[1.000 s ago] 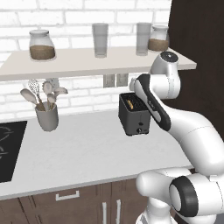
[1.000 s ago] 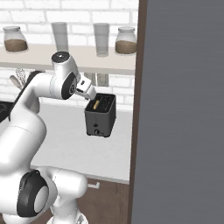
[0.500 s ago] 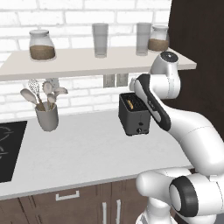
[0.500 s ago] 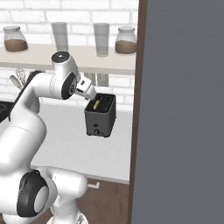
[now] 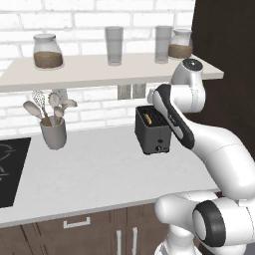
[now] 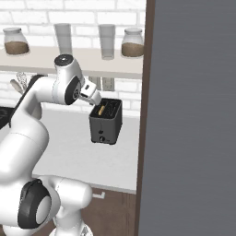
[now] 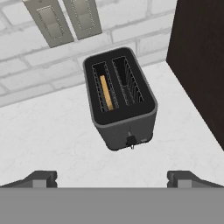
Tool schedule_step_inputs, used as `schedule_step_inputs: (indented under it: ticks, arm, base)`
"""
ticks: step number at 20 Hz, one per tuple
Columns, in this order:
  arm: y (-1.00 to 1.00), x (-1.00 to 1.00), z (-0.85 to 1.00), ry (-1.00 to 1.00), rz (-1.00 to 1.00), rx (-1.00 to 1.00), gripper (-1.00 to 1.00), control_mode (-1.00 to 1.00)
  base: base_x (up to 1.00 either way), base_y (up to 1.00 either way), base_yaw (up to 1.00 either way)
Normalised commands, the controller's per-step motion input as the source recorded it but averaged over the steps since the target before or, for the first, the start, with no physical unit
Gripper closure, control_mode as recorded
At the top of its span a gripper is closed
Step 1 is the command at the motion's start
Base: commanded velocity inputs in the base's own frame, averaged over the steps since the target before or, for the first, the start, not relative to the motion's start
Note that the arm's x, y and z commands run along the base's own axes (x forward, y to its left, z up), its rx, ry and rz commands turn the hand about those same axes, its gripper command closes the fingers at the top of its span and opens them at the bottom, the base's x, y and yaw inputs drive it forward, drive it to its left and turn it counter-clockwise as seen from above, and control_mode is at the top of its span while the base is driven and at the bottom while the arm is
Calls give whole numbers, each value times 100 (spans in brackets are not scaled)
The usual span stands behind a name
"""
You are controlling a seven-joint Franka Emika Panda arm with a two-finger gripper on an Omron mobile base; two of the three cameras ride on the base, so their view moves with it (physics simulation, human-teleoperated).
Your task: Start the toaster. Once the lever pops up, take the bread to the plate on the dining counter.
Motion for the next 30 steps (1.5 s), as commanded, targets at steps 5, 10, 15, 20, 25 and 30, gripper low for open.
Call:
schedule_step_inputs:
  ticks: [5, 10, 15, 20, 25, 30]
  arm:
    - [0, 0, 0, 0, 0, 0, -100, -100]
    - [0, 0, 0, 0, 0, 0, -100, -100]
    - [0, 0, 0, 0, 0, 0, -100, -100]
    - [0, 0, 0, 0, 0, 0, -100, -100]
    - [0, 0, 0, 0, 0, 0, -100, -100]
    - [0, 0, 0, 0, 0, 0, -100, -100]
  base:
    - [0, 0, 0]
    - [0, 0, 0]
    - [0, 0, 0]
    - [0, 0, 0]
    - [0, 0, 0]
    - [0, 0, 0]
